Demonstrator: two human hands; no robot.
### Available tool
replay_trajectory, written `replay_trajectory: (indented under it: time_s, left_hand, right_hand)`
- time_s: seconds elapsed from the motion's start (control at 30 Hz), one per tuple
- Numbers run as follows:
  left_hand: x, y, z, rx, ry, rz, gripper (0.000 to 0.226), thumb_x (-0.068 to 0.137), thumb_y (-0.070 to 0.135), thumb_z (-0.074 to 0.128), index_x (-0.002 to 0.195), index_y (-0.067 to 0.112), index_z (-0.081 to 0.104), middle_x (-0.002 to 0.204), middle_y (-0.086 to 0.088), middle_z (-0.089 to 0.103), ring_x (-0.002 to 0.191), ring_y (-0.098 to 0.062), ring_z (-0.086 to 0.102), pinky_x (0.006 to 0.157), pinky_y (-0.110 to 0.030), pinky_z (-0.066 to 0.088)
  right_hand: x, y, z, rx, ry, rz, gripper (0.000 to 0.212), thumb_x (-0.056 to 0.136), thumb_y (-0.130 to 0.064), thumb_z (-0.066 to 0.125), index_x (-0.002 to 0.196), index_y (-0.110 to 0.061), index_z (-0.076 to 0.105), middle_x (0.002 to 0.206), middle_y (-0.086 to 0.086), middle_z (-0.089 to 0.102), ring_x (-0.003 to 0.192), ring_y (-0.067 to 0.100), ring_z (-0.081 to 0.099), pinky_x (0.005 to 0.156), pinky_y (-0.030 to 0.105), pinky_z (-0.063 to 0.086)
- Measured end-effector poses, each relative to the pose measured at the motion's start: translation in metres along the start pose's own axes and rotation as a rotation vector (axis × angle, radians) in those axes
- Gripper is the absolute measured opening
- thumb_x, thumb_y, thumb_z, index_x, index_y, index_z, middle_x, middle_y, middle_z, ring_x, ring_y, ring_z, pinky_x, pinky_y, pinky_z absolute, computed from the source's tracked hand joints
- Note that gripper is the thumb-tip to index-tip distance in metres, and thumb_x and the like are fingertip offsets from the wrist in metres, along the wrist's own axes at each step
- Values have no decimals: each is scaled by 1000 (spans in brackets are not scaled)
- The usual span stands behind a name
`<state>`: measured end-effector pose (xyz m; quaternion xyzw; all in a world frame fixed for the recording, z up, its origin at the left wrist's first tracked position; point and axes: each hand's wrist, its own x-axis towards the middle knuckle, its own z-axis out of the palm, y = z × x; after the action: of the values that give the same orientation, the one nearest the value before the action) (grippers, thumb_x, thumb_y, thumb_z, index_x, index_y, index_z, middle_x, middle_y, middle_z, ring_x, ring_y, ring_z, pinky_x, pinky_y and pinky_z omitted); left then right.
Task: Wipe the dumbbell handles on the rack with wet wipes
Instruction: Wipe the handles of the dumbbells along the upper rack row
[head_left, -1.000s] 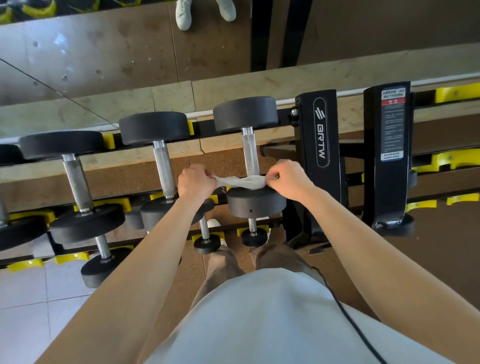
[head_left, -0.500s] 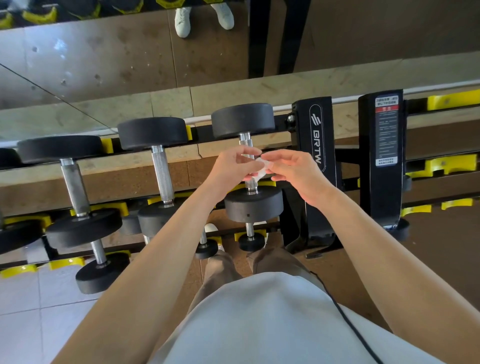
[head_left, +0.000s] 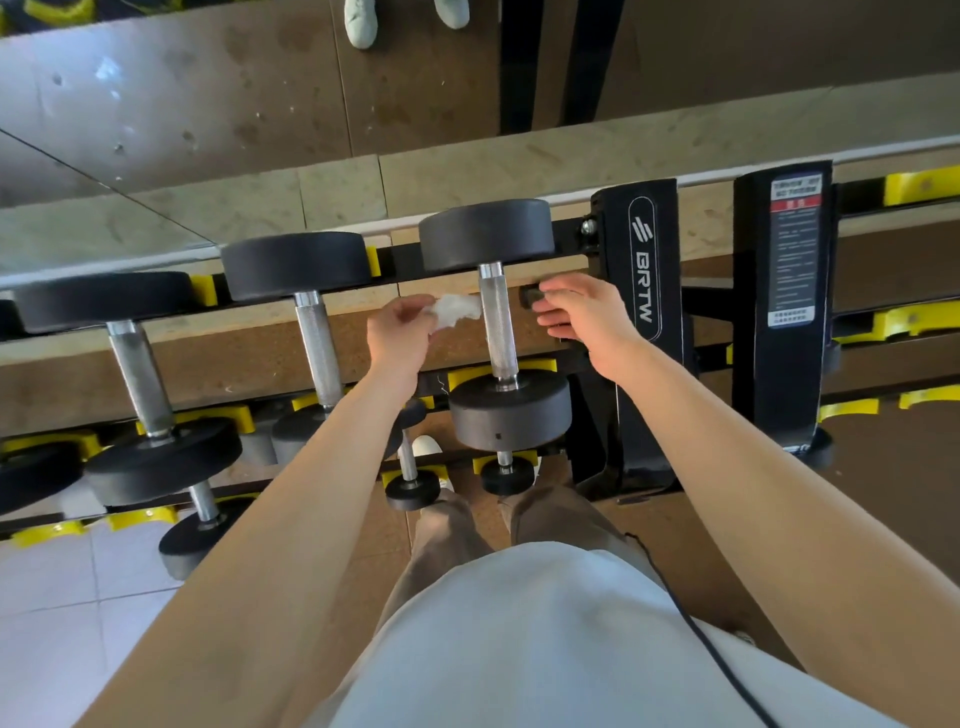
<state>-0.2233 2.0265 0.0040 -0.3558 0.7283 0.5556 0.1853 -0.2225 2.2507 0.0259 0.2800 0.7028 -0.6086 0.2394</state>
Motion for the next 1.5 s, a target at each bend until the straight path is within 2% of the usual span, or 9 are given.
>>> replay_trajectory:
  time_s: [0.1,0.23,0.37,0.5,0.7,0.8,0.97,1.27,1.5]
  left_hand:
    - [10,5,18,-42,-92,-99,31,94,1,63,117,19,73,118,-1,65,104,-16,63,87,-24,57]
    - [11,21,41,-155,-231,-207,30,95,-6,57,106,16,73,110,-7,71,99,-19,68,80,-27,60]
    - [14,25,47,-270,-327,-263,38,93,-13,47,117,8,69,118,-15,71,109,-29,69,77,-31,59]
    - [15,25,34,-475,-271,-279,25,93,-7,60,112,6,70,116,-17,73,107,-27,72,89,-32,60]
    - [0,23,25,-989,-114,-484,36,84,6,78,118,7,65,99,-9,75,82,-12,73,72,-20,59]
    - [-9,21,34,-885,-132,-440,29,85,9,78,111,11,67,98,-7,75,81,-13,69,79,-23,59]
    - [-6,25,43,-622,-104,-385,16,88,0,72,91,15,67,103,-10,77,85,-18,71,79,-28,58]
    - [0,4,7,-605,-272,-343,33,90,3,71,120,14,69,110,-8,73,87,-14,68,78,-24,58]
    - [-14,20,24,-240,-191,-252,16,91,8,72,105,15,73,101,-7,74,86,-16,66,90,-32,57]
  right_hand:
    - [16,1,9,59,-43,94,18,99,-16,58,114,-21,67,118,9,69,104,26,69,85,36,60]
    - [33,4,24,145,-153,263,33,92,-18,63,124,-25,63,130,10,63,121,34,60,102,53,50]
    - [34,-1,34,292,-151,325,34,95,-6,61,128,-14,58,118,17,69,96,31,72,84,46,60]
    - [39,-2,34,413,4,237,22,91,4,64,111,-4,62,111,19,72,86,23,73,84,34,60]
    - [32,-14,50,441,44,188,15,92,1,64,99,-11,69,107,15,74,99,30,73,90,41,59]
    - [29,-14,50,494,148,202,12,89,0,69,92,-12,71,100,14,76,95,31,74,86,41,61]
    - [22,-7,39,497,347,97,13,87,-4,74,89,-17,73,91,5,76,82,16,73,71,21,59]
    - [22,-10,33,-3,101,-19,17,92,-1,64,88,-17,71,89,3,73,77,12,70,68,21,56]
    - [14,13,20,-100,172,-73,7,97,-16,63,93,-22,66,92,-2,71,80,6,64,74,23,52]
